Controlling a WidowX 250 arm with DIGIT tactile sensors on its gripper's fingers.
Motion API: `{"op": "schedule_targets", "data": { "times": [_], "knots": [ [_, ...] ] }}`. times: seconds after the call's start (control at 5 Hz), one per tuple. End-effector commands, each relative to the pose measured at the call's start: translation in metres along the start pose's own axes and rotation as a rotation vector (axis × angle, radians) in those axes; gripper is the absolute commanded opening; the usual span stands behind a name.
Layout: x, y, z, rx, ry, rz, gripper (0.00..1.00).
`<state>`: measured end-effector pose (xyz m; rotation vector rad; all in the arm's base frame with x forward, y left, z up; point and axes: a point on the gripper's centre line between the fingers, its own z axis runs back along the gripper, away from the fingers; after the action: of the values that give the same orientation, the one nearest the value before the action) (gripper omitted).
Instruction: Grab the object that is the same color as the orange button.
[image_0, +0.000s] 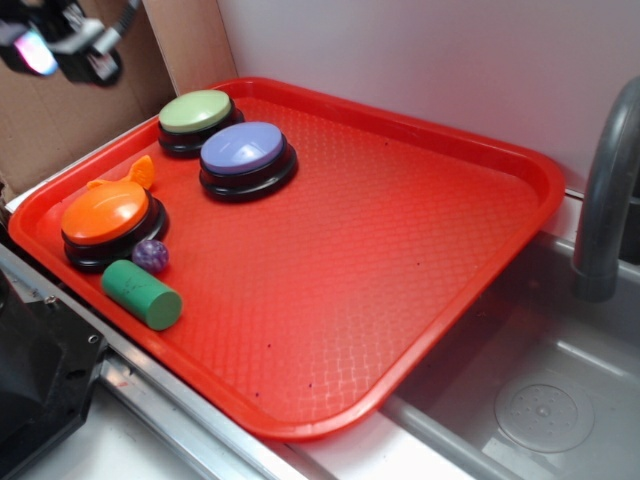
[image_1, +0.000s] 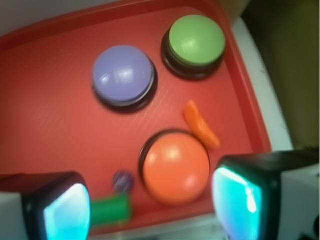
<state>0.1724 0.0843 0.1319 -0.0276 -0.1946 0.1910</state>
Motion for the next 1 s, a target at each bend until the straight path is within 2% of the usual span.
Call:
{"op": "schedule_targets", "data": {
  "times": [0.0,0.4,0.8],
  "knots": [
    [0.019,0.028,-0.032,0.058,-0.089,0.024,1.0],
    [0.025,0.047,-0.067,0.129,-0.121,0.101,1.0],
    [0.021,0.055,-0.087,0.168,-0.1,0.141,1.0]
  ]
}}
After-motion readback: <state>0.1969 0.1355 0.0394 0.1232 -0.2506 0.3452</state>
